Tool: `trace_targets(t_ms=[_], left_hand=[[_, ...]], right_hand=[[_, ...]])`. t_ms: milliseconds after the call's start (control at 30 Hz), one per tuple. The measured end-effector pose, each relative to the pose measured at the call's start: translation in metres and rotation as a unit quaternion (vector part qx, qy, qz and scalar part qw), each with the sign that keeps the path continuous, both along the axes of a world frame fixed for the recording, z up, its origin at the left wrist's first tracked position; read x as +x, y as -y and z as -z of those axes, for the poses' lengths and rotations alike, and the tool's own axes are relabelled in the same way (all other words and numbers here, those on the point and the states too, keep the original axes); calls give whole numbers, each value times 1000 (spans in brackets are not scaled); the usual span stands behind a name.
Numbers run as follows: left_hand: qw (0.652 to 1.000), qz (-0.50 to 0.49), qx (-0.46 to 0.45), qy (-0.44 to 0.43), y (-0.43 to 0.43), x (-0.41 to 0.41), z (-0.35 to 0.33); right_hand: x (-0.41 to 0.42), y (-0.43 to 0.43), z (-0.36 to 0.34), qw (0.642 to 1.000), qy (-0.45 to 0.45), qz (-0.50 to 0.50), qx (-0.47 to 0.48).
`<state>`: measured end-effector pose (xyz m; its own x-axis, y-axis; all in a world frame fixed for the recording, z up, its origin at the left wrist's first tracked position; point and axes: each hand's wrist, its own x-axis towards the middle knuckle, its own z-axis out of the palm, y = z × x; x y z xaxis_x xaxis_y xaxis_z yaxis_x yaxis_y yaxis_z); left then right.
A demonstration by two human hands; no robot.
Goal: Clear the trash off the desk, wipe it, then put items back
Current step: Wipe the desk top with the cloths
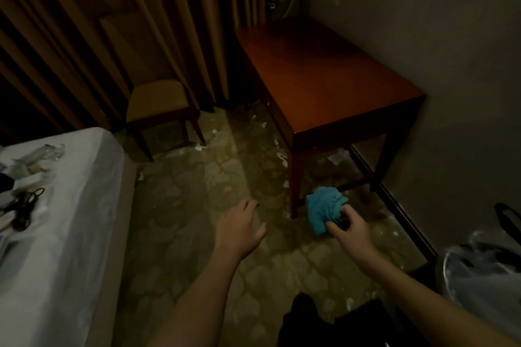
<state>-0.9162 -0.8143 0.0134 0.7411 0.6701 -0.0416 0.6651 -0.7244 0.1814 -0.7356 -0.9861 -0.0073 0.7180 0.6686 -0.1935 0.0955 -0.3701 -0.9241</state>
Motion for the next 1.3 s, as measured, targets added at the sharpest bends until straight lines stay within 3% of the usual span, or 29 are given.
trace_targets(t_ms=[467, 833, 933, 1100, 1300], left_hand=[[1000, -12, -10, 10, -221, 172, -6], [991, 118, -31, -53, -405, 335, 33], [987, 153, -21, -56, -457, 390, 31], [974, 212, -48, -57, -474, 456, 43], [948, 297, -71, -86, -455, 508, 67]], right_hand=[[197, -215, -22, 1000, 5, 0, -27], [329, -353, -1, 994, 17, 60, -86], [362, -381, -3, 986, 7, 92, -139], [379, -400, 0, 926, 63, 186, -321], [382, -423, 26, 913, 186, 59, -358]])
